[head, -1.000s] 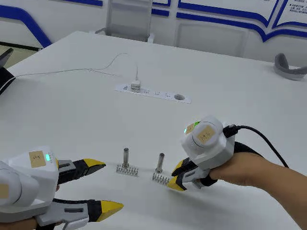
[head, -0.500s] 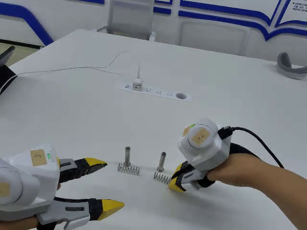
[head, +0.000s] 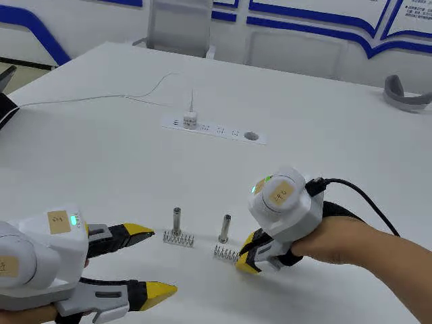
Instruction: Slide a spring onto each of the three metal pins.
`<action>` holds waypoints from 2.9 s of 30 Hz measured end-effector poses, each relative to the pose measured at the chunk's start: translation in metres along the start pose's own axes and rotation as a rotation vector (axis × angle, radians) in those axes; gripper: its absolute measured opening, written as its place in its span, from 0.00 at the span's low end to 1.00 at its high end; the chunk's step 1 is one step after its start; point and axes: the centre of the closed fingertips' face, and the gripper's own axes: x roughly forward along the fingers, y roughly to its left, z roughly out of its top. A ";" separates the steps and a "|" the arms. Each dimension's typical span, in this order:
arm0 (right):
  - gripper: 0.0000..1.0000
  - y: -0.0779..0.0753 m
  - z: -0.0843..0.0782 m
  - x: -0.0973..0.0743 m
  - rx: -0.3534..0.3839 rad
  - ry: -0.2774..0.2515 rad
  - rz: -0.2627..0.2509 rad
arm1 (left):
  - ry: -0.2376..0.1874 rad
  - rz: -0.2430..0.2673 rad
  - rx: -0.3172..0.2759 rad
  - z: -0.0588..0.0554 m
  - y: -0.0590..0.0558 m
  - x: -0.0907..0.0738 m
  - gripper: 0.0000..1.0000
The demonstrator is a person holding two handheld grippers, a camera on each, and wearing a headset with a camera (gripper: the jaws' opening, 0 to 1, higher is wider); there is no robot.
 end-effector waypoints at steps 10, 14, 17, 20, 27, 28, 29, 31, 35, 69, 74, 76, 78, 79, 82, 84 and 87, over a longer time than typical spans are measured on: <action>0.12 0.017 0.013 -0.020 -0.064 -0.021 0.027 | 0.000 -0.050 0.034 0.009 -0.011 0.014 0.52; 0.12 0.022 0.016 -0.025 -0.094 -0.020 0.035 | 0.000 -0.059 0.044 0.010 -0.013 0.016 0.51; 0.12 0.028 0.020 -0.028 -0.118 -0.023 0.045 | 0.001 -0.064 0.052 0.011 -0.014 0.017 0.50; 0.12 0.034 0.026 -0.031 -0.145 -0.029 0.056 | -0.001 -0.070 0.059 0.013 -0.016 0.017 0.47; 0.12 0.047 0.038 -0.038 -0.205 -0.042 0.075 | -0.002 -0.090 0.078 0.017 -0.022 0.019 0.42; 0.12 0.049 0.039 -0.040 -0.215 -0.042 0.079 | -0.003 -0.093 0.081 0.017 -0.023 0.020 0.42; 0.12 0.051 0.040 -0.040 -0.220 -0.042 0.081 | -0.004 -0.095 0.082 0.018 -0.023 0.020 0.41; 0.12 0.052 0.042 -0.042 -0.232 -0.044 0.084 | -0.007 -0.100 0.086 0.019 -0.026 0.020 0.38; 0.12 0.056 0.044 -0.042 -0.252 -0.042 0.090 | -0.014 -0.106 0.095 0.022 -0.028 0.020 0.34; 0.12 0.072 0.060 -0.057 -0.345 -0.038 0.102 | -0.013 -0.152 0.188 0.024 -0.040 0.023 0.12; 0.12 0.075 0.069 -0.063 -0.348 -0.061 0.104 | -0.010 -0.156 0.186 0.024 -0.040 0.023 0.12; 0.12 0.076 0.073 -0.065 -0.348 -0.073 0.104 | -0.008 -0.159 0.187 0.023 -0.041 0.023 0.12; 0.12 0.078 0.076 -0.066 -0.350 -0.083 0.104 | -0.007 -0.162 0.187 0.023 -0.042 0.023 0.12; 0.12 0.078 0.078 -0.066 -0.349 -0.088 0.103 | -0.007 -0.163 0.187 0.023 -0.042 0.024 0.11; 0.12 0.079 0.081 -0.066 -0.348 -0.099 0.105 | -0.006 -0.165 0.188 0.023 -0.043 0.024 0.11; 0.12 0.080 0.083 -0.067 -0.349 -0.104 0.106 | -0.006 -0.165 0.188 0.023 -0.043 0.024 0.11; 0.12 0.082 0.086 -0.068 -0.352 -0.113 0.105 | -0.007 -0.163 0.186 0.024 -0.043 0.023 0.11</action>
